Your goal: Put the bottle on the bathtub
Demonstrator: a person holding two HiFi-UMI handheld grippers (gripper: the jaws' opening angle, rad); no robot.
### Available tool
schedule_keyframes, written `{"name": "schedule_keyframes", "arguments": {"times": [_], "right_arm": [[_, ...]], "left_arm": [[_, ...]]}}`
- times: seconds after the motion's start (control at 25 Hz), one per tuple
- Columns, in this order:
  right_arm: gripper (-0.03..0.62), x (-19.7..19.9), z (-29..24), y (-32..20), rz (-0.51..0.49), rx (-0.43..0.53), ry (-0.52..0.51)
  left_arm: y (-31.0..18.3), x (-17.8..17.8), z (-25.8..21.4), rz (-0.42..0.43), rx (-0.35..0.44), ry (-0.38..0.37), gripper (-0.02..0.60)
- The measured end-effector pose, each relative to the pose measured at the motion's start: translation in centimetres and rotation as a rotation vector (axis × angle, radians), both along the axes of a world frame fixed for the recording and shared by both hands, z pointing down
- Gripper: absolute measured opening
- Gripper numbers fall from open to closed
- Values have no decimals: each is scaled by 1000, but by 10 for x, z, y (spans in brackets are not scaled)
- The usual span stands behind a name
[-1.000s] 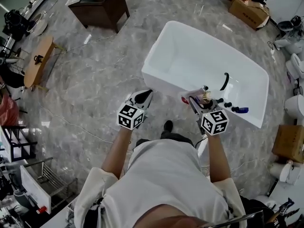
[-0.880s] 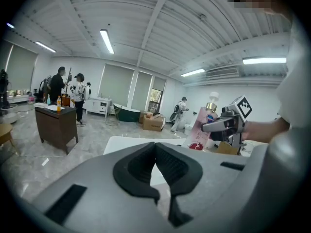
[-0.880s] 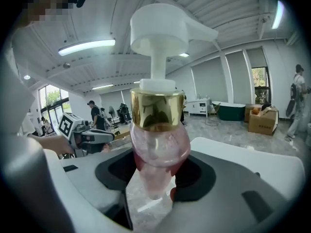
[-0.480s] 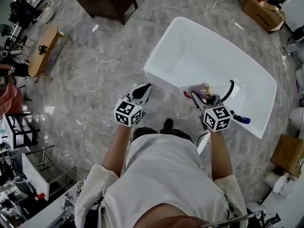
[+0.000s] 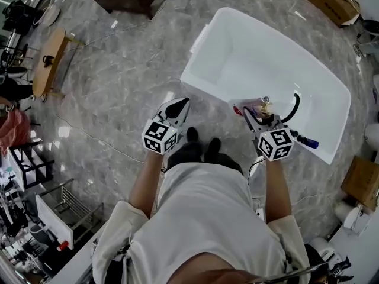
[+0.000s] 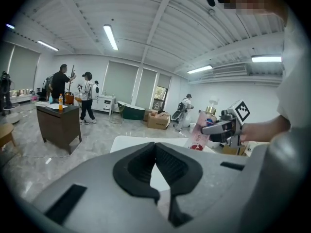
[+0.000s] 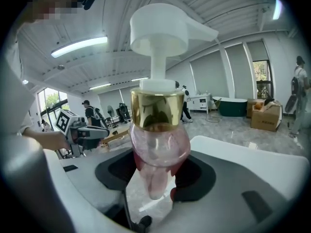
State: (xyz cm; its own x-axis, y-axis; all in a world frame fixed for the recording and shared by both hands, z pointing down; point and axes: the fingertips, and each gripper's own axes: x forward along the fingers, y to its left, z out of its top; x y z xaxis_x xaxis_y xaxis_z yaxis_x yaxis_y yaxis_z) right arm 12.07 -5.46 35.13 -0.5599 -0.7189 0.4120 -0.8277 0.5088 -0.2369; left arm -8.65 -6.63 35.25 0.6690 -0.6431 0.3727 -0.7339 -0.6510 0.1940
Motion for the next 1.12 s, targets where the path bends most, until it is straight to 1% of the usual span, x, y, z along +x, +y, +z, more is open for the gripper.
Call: {"name": "schedule_keyframes", "arguments": {"times": [0.16,0.4,0.52,0.64,0.88,1.12], "right_arm": [[241,-6,11,-12,36,-6,9],[241,-9,51,-39,84,-37,28],[241,-16,77,-54,94,-61,30],[241,-16,106,-66,97,-83,35],[241,-23,165,-87,66,-102,62],[241,-27,221,-102,62,-139,57]], "left_arm": [[-21,-3,7,53,-3,-13,8],[-59,3,38,131,-29,-28,8],[-77,0,62,141,-47,-31,8],[-88,5,90,152,-77,-42,8],[-99,14,152,199,-127,-77,8],[-112,21,205,215,-178,-95,8]]}}
